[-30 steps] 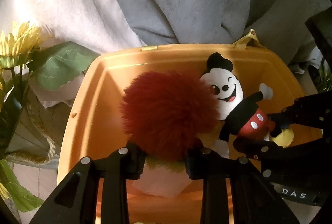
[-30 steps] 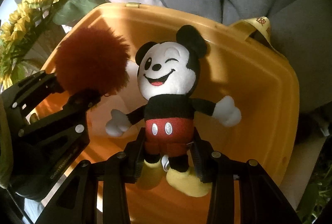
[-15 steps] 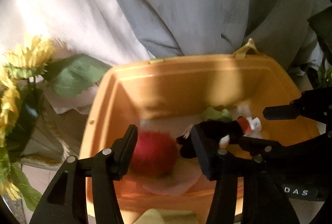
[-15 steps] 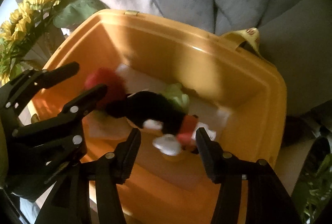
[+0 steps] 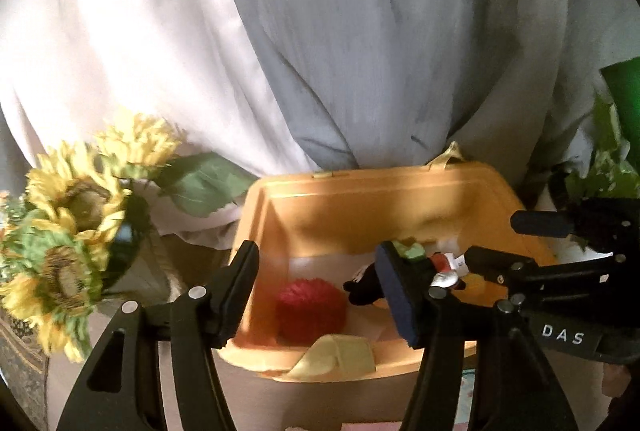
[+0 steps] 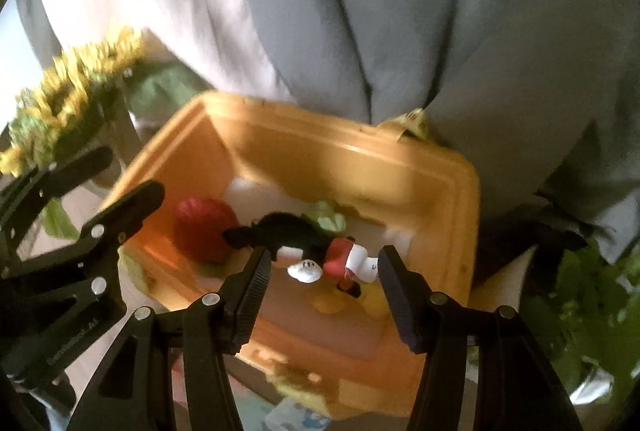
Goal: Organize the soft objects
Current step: 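Lift both open tools out of the crate toward the remaining items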
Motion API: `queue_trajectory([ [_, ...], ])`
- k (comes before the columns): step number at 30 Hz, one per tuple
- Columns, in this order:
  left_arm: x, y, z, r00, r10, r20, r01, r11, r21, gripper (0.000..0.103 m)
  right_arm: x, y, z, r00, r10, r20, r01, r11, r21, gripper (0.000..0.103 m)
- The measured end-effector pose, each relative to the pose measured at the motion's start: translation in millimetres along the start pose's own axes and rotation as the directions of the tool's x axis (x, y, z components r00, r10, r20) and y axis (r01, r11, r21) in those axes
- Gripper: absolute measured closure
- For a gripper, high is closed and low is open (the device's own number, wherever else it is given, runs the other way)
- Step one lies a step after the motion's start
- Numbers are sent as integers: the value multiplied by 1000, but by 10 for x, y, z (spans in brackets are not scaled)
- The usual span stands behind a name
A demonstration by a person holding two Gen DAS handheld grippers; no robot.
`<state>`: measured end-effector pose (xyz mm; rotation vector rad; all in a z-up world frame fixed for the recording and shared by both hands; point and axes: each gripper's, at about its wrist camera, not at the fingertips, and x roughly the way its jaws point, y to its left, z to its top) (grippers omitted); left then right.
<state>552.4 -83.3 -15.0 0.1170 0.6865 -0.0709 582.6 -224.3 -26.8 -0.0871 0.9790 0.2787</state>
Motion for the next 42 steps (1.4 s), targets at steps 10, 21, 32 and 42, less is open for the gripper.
queue_trajectory([
  [10, -597, 86, -63, 997, -14, 82, 14, 1000, -4, 41, -685, 164, -178, 982, -44, 181, 30, 996, 80, 44],
  [21, -1116, 184, -360, 991, -29, 127, 35, 999, -39, 39, -1199, 322, -558, 954, -72, 291, 27, 987, 158, 37],
  [32, -1390, 186, -852, 992, -19, 122, 30, 996, -89, 39, -1374, 505, -1037, 937, -95, 336, 27, 979, 201, 37],
  [42, -1441, 135, -1274, 995, 16, 102, -4, 994, -113, 39, -1289, 616, -1388, 937, -128, 324, 83, 985, 151, 37],
])
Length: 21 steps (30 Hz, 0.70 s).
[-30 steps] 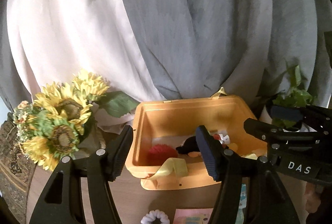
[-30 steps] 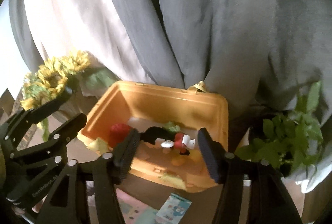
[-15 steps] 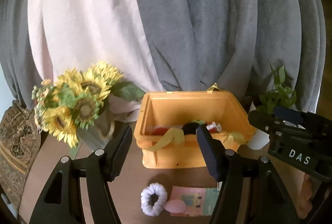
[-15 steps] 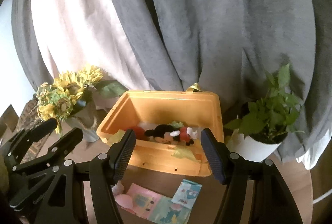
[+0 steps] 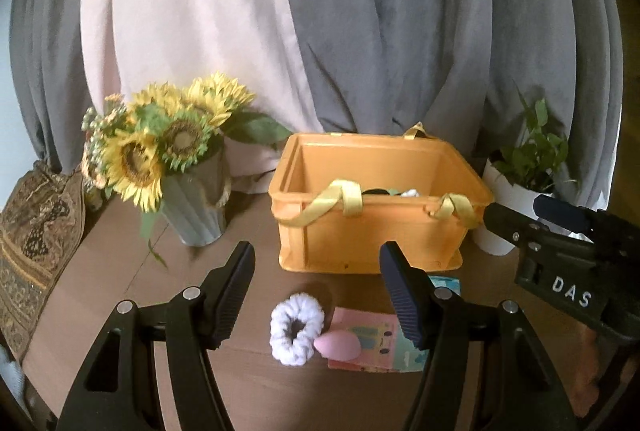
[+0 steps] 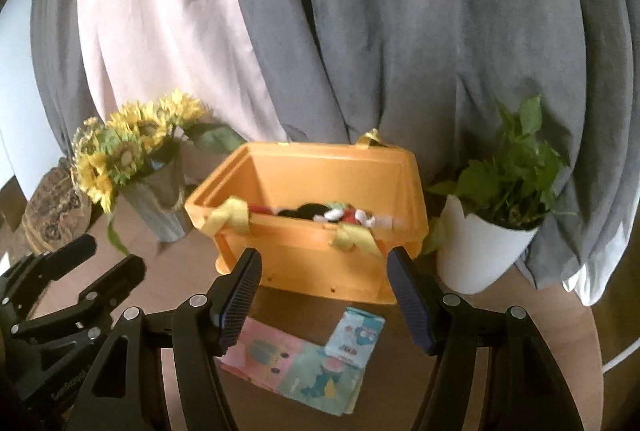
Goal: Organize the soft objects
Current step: 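Lift both open tools out of the crate toward the remaining items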
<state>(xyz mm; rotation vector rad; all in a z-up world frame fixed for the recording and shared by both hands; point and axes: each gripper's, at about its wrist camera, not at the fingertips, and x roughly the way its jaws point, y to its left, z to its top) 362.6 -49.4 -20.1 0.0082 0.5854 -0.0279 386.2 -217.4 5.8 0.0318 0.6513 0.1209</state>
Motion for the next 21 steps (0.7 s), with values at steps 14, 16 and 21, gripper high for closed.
queue_trajectory([
  [14, 32, -165, -447, 999, 32, 5, -32, 999, 13, 39, 247, -203, -469, 996, -7, -94, 15, 997, 80, 37],
  [16, 50, -191, -498, 998, 63, 17, -63, 998, 17, 39, 277, -214, -519, 995, -20, -99, 28, 996, 81, 37],
  [21, 124, -240, -630, 995, 98, 15, -99, 995, 9, 39, 408, -249, -644, 992, -30, -125, 43, 994, 98, 37],
])
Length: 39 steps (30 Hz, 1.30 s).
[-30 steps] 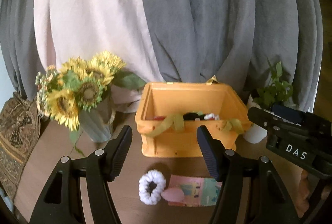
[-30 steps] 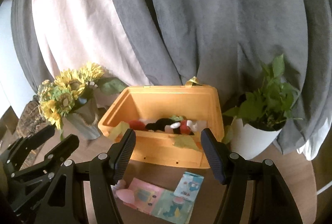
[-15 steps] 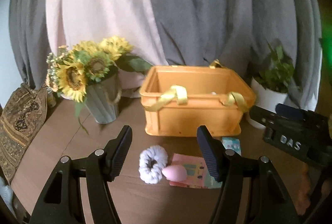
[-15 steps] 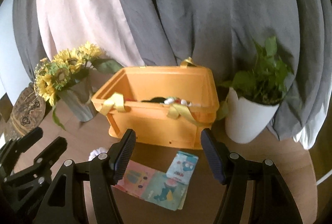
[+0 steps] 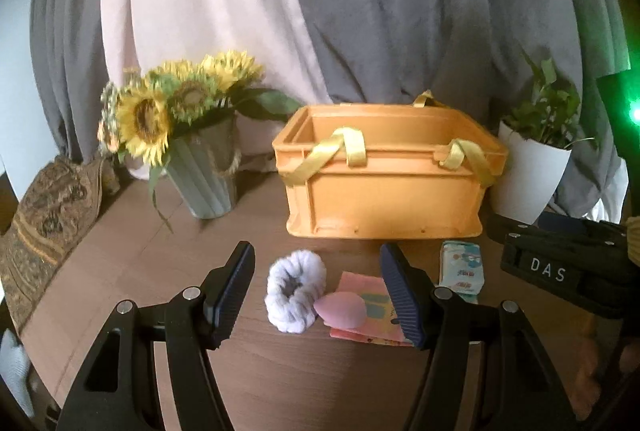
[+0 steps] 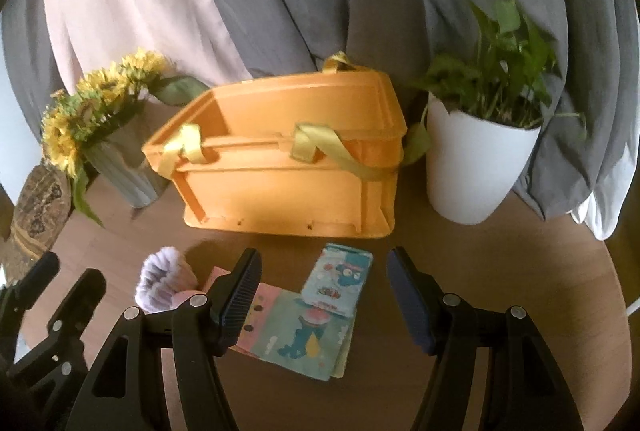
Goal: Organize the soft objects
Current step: 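Lift both open tools out of the crate toward the remaining items, then grasp the pink sponge with the left gripper while the right grasps the blue packet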
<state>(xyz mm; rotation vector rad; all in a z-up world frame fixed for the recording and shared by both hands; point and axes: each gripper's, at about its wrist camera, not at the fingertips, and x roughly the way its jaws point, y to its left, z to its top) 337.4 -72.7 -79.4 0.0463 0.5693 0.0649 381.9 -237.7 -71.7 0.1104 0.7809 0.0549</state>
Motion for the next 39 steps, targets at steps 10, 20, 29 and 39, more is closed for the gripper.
queue_trajectory([
  [10, 352, -116, -245, 994, -23, -110, 22, 1000, -18, 39, 351, -94, -130, 999, -18, -46, 19, 1000, 21, 37],
  [20, 733, -207, -424, 973, -50, -227, 35, 997, -70, 39, 656, -119, -180, 994, -8, -113, 11, 999, 30, 37],
  [29, 939, -213, -466, 964, -43, -261, 23, 997, -76, 39, 914, -124, -185, 987, 17, -160, -9, 998, 55, 37],
  [39, 1097, -186, -472, 958, -48, -283, 26, 996, -81, 40, 1104, -70, -197, 980, 11, -197, -3, 999, 43, 37],
])
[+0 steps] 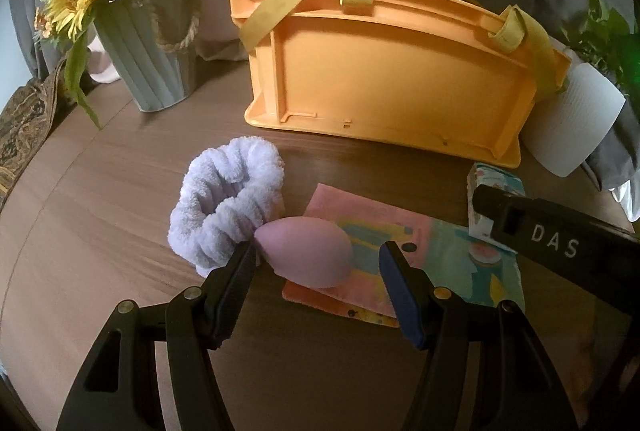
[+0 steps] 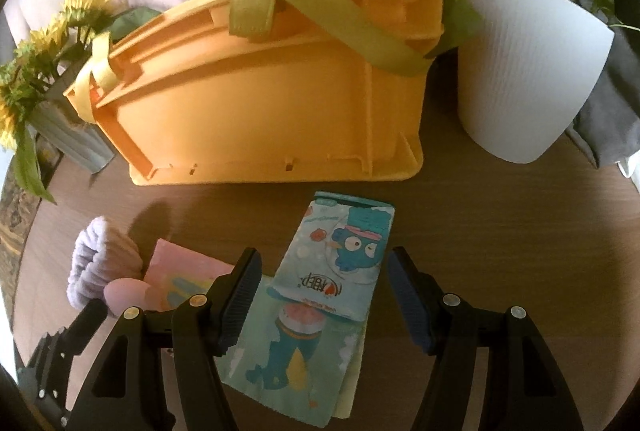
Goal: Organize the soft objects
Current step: 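Grasp the pink sponge with the left gripper while the right grasps the blue packet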
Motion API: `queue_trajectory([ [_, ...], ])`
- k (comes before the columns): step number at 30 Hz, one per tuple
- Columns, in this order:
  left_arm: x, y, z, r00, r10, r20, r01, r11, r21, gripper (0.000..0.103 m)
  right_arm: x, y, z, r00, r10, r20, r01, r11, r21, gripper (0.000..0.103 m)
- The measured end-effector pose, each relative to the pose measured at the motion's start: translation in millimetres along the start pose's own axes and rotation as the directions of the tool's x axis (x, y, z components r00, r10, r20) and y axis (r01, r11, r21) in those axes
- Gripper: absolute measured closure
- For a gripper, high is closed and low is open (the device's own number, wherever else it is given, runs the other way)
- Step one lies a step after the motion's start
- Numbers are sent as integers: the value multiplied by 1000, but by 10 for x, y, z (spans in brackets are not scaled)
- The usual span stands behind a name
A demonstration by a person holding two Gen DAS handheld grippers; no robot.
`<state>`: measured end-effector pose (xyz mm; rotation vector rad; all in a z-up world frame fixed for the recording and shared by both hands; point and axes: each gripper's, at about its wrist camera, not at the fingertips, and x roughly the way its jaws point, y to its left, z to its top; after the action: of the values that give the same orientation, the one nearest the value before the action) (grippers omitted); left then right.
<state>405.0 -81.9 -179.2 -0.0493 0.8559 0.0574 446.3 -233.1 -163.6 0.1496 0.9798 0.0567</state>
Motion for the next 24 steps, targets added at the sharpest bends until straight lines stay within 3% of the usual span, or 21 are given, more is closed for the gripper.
queue_trajectory([
  [7, 87, 16, 10, 1000, 10, 1, -10, 1000, 10, 40, 123, 18, -9, 999, -22, -29, 22, 1000, -14, 37],
  [14, 169, 43, 18, 1000, 13, -11, -13, 1000, 14, 50, 236, 49, 5, 998, -38, -58, 36, 999, -27, 37],
  [24, 165, 71, 37, 1000, -5, -8, 5, 999, 31, 55, 262, 59, -8, 997, -62, -41, 60, 997, -55, 42],
])
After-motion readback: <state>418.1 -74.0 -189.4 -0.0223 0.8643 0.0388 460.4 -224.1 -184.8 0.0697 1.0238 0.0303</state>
